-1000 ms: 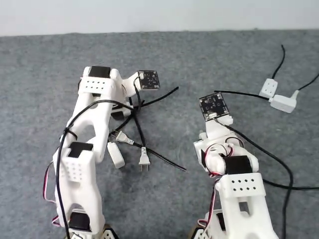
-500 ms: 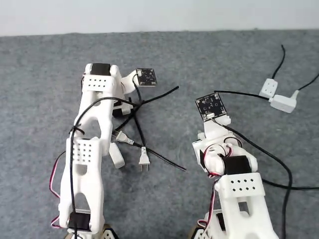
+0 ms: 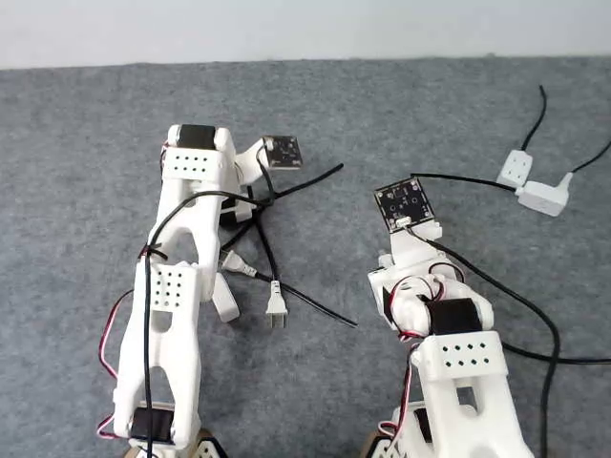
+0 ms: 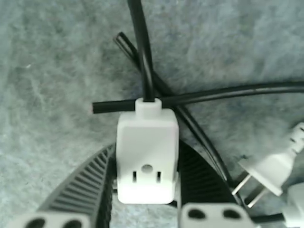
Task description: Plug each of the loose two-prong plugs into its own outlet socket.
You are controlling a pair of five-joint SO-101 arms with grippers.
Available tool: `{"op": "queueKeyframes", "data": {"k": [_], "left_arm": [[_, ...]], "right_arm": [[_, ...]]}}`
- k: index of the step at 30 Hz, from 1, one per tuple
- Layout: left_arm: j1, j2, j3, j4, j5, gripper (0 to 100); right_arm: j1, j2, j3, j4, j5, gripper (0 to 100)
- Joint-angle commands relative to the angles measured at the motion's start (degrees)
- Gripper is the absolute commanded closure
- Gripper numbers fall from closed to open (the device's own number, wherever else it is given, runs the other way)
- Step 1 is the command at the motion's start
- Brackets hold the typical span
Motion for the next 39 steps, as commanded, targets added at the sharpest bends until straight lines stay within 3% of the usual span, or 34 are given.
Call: {"op": "queueKeyframes", "data": {"k": [1,10,20,31,36,39], "left_arm": [[1.58,-7.03,-2.33,1.58,3.25,99],[9.05,-18.99,1.80,1.58,11.69,99],[22.07,-36.31,31.08,1.49,14.42,99],[24.53,-44.31,65.10,-13.36,14.42,99],[26.73,-44.57,69.14,-14.95,14.42,99],[27.16,-44.22,69.23,-15.03,14.51,92]], "right_arm": [[-0.31,-0.84,-0.26,-1.19,0.53,99.1],[-0.22,-0.84,-0.26,-1.10,0.53,99.1],[-0.04,-1.36,-0.26,-0.92,0.35,99.1],[-0.04,-1.36,-0.26,-0.92,0.35,99.1],[-0.04,-1.36,-0.26,-0.92,0.35,99.1],[0.13,-1.36,-0.26,-0.92,0.35,99.1]]}}
